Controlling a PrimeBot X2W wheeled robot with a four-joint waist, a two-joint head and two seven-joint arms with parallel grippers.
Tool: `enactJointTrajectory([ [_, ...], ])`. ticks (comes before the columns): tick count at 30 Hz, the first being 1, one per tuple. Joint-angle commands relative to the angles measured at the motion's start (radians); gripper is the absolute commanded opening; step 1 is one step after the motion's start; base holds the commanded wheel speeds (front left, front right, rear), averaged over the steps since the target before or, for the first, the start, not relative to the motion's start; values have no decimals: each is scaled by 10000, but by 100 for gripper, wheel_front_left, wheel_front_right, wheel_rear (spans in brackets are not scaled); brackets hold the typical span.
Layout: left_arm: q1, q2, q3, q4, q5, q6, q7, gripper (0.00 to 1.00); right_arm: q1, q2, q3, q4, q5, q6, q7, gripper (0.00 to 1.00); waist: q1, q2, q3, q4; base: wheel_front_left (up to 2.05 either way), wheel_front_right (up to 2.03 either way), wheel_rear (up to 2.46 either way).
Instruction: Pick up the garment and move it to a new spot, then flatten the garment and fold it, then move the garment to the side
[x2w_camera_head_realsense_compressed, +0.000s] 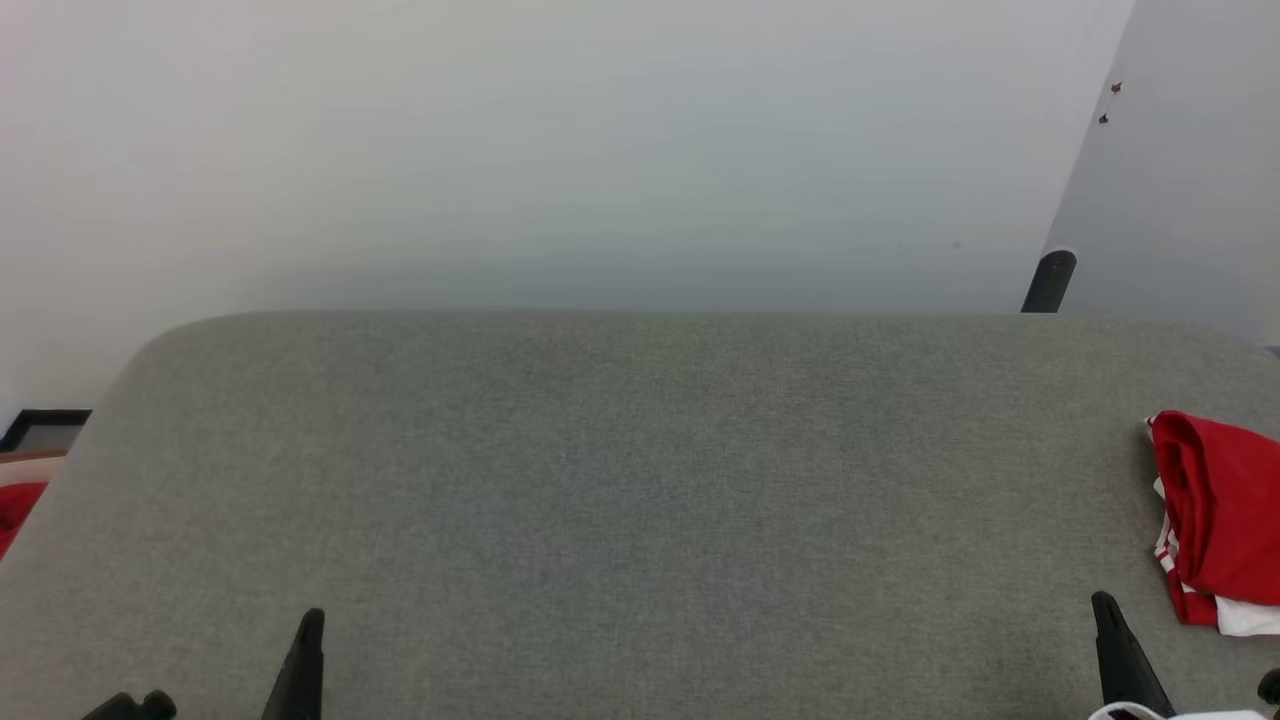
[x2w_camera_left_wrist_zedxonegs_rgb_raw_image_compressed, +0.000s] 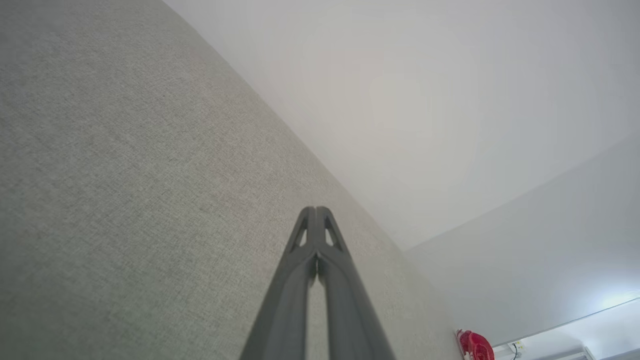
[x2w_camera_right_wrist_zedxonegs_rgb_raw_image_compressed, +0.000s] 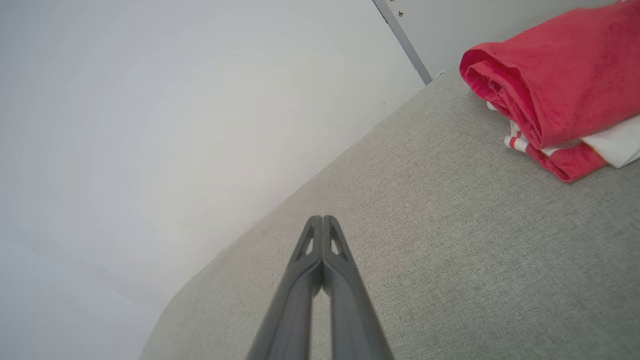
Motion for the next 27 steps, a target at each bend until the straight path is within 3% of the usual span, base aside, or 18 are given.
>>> enactJointTrajectory([
  [1,-257,13,83,-82,-222,-21,46,0,-270,-8,-41,-66,299,-3,40,0,0,-1,16,-6,0,0,0],
  [27,-1002,-563,334,135,-2523,-33,792,0,-1035,16,-121,301,3559,-4,771,0,0,-1,350,-105,0,0,0],
])
